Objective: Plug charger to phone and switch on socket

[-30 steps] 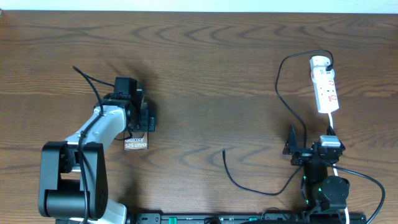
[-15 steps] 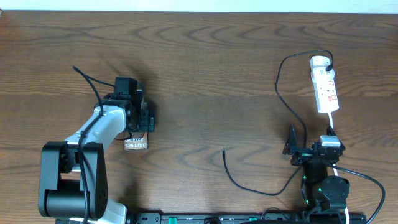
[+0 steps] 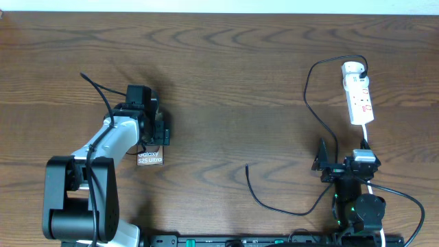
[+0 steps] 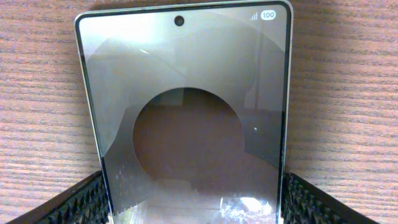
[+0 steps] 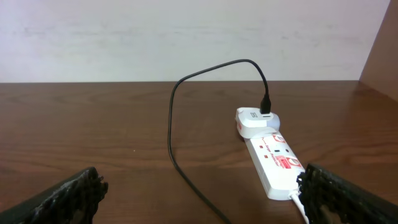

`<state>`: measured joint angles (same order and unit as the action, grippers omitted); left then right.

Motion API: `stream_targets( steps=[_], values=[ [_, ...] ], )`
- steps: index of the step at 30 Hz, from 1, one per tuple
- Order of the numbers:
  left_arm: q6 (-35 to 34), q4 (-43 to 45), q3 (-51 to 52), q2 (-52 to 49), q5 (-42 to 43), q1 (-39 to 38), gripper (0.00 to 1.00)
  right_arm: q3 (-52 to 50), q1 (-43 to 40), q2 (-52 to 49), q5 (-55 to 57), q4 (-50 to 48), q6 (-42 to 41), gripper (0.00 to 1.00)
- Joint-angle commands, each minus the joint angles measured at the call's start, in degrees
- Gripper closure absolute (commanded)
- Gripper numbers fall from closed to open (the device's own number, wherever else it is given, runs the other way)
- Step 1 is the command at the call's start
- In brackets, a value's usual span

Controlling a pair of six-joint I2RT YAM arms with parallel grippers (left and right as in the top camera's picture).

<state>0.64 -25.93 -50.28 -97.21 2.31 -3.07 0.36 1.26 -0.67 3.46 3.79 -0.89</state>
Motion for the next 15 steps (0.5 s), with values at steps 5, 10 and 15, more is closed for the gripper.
stream_targets(
  steps=[5, 10, 15],
  values=[
    [-0.3, -0.5, 0.9, -1.0, -1.9, 0.1, 0.19, 0.0, 1.0, 0.3, 0.5, 0.2, -0.8, 0.01],
    [-0.3, -0.5, 0.9, -1.0, -1.9, 0.1, 0.24, 0.0, 1.0, 0.3, 0.5, 0.2, -0.8, 0.01],
    [-0.3, -0.5, 0.9, -1.0, -1.9, 0.1, 0.29, 0.0, 1.0, 0.3, 0.5, 0.2, -0.8, 0.01]
  ],
)
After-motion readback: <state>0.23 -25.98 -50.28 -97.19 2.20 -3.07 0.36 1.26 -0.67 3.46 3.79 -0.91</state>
